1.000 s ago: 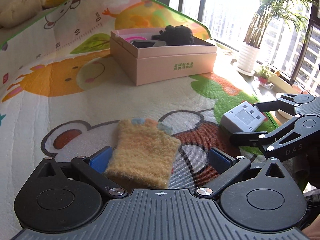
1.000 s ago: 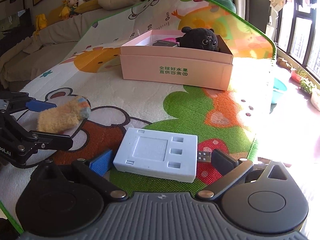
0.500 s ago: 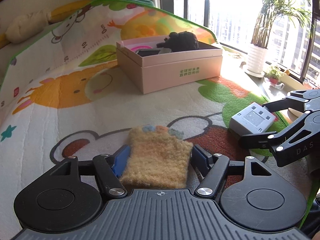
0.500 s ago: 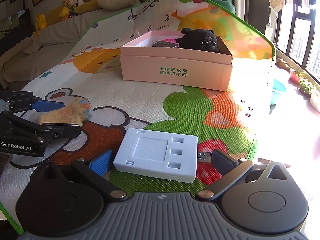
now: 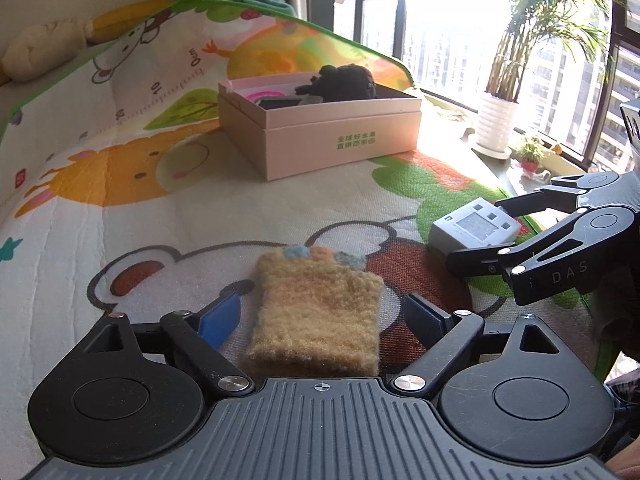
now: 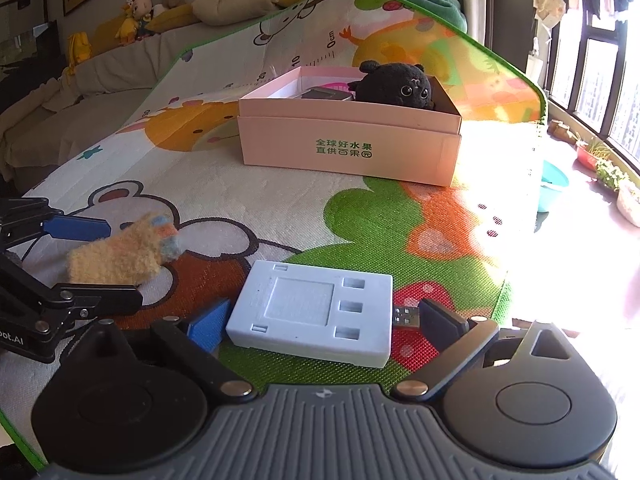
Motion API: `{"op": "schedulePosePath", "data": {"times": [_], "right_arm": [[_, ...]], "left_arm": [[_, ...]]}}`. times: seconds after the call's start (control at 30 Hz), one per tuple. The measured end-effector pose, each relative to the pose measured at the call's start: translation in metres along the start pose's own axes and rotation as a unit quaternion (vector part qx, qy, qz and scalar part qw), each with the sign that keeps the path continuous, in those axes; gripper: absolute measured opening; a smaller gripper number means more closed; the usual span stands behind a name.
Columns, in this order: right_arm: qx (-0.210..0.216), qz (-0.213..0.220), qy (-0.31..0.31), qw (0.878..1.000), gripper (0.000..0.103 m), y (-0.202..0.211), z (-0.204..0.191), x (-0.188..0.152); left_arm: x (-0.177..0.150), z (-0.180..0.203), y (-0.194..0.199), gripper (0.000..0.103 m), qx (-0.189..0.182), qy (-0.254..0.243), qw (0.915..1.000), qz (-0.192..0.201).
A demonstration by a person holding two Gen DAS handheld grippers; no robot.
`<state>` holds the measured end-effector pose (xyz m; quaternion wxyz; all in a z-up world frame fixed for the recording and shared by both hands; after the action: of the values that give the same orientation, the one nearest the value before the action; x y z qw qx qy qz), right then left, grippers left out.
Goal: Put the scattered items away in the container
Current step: 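Carry the card reader toward the pink box with right while left carries the cloth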
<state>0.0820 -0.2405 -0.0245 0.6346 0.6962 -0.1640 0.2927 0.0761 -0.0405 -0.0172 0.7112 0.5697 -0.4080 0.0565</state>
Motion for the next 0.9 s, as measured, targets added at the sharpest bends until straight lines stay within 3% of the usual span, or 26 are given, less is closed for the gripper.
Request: {"op": "schedulePosePath", "data": {"times": [0.1,0.23,0.43,0.6,0.9], "right_arm": [[0.0,0.001,0.0,1.0,0.097,0.0,0.0,0.0],[-0.002,0.001,0.003,1.0,0.097,0.0,-0.001,0.0],[-0.002,-0.003,0.001,1.0,0.094,0.003,0.0,0.0],[0.022,-0.001,-0.008,1.0,0.094,0.025,0.002,-0.006],[0.015,0.058,0.021,0.998,0.094,0.078,0.009,0.006]], "left_arm": [[0.002,0.0,0.0,0.073,0.009,0.0,0.9999,0.005],[0.004,-0.002,0.001,0.063,0.013,0.008,0.9999,0.004],[-0.001,0.019,0.007,0.061,0.021,-0.009,0.9997,-0.001],[0.001,0.032,0.026,0.061,0.033,-0.034,0.9988,0.01],[0.052,0.037,0.033,0.061,0.041,-0.057,0.9956,0.062]]}}
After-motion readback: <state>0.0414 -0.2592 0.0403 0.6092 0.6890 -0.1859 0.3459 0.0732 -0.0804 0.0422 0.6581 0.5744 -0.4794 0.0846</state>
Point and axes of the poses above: each gripper's, at about its wrist camera, not at the fingertips, and y roughly against the way its jaws point, z to its right, x to its top, the point moved 4 cm from there along -y, roughly the way its jaws point, and after that the axes turned 11 degrees about -z, right-handed, at the moved point
